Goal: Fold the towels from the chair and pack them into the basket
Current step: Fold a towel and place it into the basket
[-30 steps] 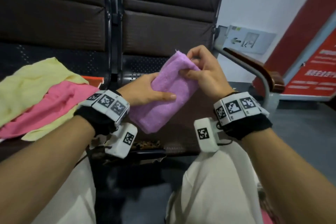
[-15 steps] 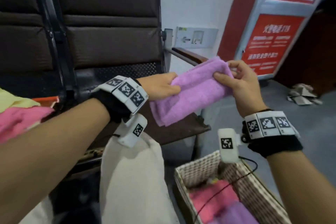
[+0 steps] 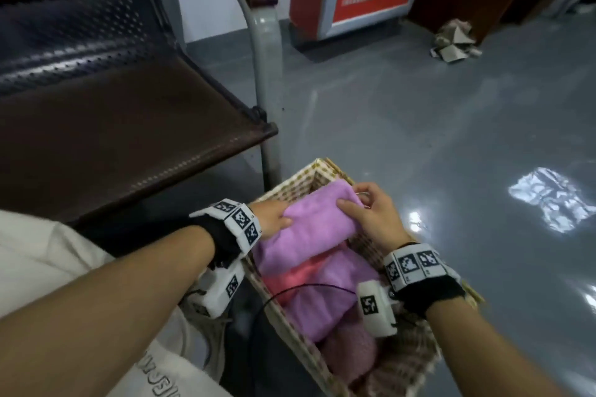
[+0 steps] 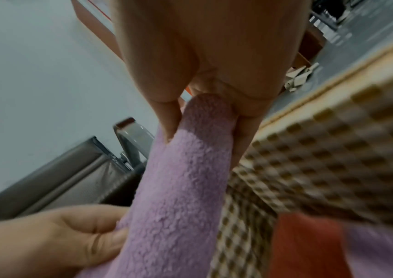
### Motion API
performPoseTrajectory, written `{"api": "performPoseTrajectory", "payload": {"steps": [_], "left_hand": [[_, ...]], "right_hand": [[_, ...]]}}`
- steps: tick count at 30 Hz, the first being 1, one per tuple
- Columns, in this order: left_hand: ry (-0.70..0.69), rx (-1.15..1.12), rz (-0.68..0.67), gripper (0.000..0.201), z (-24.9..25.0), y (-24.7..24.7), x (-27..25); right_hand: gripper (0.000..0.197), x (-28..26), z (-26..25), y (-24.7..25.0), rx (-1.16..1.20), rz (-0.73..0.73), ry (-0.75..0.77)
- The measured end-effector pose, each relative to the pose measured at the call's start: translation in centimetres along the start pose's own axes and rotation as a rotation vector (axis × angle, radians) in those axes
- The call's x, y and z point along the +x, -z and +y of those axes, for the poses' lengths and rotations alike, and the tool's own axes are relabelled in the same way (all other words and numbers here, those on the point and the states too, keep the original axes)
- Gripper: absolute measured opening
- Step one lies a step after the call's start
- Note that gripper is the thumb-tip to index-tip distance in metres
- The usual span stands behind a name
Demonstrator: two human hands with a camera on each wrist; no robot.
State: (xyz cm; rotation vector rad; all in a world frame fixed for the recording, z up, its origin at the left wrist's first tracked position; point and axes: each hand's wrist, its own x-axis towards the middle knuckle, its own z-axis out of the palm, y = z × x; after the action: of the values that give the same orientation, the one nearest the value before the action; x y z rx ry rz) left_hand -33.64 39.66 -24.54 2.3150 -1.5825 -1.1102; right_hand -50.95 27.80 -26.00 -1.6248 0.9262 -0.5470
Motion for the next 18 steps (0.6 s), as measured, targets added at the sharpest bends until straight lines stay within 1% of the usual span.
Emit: {"api": "performPoseTrajectory", "payload": {"steps": [2,4,7,9,11,13,15,18], "left_hand": [[0.061,0.047,-0.043,0.034,-0.8,-1.3,1.2],[0.106,0.081,-0.059,0.035,-1.6,-1.9,1.9],[0.133,0.059,-0.054,0.031,-3.2,-2.4,2.4],[0.162,0.014,-0.047,0.031,-4.1,-2.4,2.3],[0.189,-0.040,-0.037,0.033,-4.8,-2.0,2.1],[0.186,-0.079,-0.008,0.031,-4.8,-1.1,1.8],[0.173,-0.140,0.029,0.028,-4.4,0.0,1.4],[0.122,-0.211,0.105,0.022,-3.7,2.2,0.2]], "right_hand": [[0.023,0.7,2.5,-1.2,-0.049,-0.004,-0.055],[0.022,1.8,4.4,-2.5,-0.104,0.017,-0.084],[0.023,3.4,6.5,-4.4,-0.182,-0.031,-0.120],[0.025,4.4,7.6,-5.5,-0.303,-0.071,-0.157],[0.031,5.0,8.3,-6.3,-0.470,-0.089,-0.197],[0.038,5.2,8.2,-6.7,-0.599,-0.098,-0.219],[0.038,5.3,7.5,-6.8,-0.686,-0.119,-0.166],[0.028,5.1,4.9,-6.7,-0.757,-0.143,-0.003]]}}
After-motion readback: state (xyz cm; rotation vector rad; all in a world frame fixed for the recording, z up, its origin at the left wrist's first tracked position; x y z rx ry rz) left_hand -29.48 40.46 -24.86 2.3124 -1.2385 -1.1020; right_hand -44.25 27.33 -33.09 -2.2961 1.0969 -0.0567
